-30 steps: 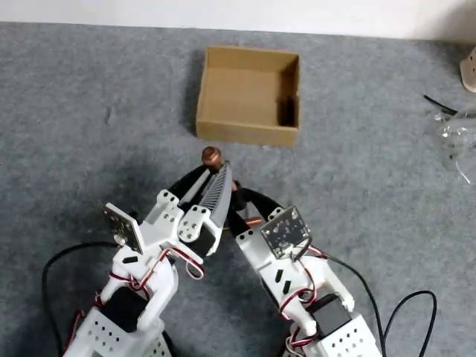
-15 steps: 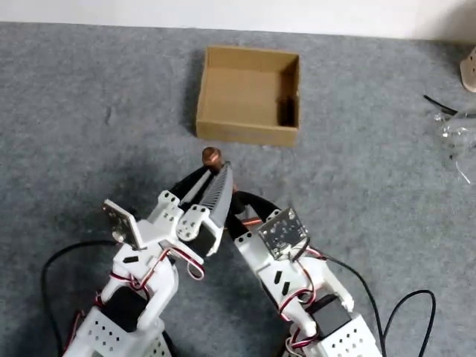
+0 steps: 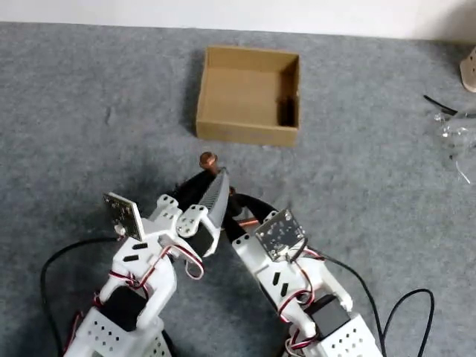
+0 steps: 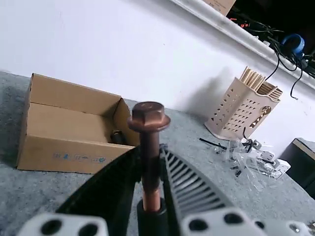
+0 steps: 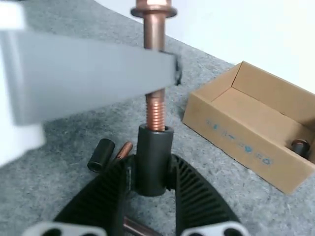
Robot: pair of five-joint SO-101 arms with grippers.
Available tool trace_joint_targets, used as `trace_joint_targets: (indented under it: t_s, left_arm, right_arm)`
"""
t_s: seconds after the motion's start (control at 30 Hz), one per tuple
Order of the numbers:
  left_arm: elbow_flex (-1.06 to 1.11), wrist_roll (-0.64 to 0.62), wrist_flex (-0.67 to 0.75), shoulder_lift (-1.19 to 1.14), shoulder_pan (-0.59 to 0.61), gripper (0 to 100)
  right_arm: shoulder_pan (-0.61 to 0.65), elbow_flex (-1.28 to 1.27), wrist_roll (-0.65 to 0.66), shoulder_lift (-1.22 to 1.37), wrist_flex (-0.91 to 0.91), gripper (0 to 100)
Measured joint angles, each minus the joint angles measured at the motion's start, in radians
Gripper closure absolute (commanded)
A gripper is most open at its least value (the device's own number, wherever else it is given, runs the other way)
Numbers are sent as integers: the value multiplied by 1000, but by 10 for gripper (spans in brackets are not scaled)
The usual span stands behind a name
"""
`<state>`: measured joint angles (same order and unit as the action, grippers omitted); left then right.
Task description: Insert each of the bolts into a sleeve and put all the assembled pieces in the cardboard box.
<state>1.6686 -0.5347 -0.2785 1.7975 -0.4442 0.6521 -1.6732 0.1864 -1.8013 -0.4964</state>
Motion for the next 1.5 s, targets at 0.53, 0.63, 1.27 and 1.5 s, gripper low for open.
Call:
trace_joint_targets:
  t_s: [0.53,0.63,1.27,1.5]
  left_arm:
    - [-26,0,-157,0,-35,994]
    - [-41,0,-187,0,-37,994]
    - [-49,3,-196,0,17,773]
    - [-60,-100,-196,0,123,773]
  right_arm:
    - [6,0,55,0,0,994]
    - [6,0,60,0,0,994]
    - [5,0,61,-2,0,994]
    - [5,0,61,0,0,994]
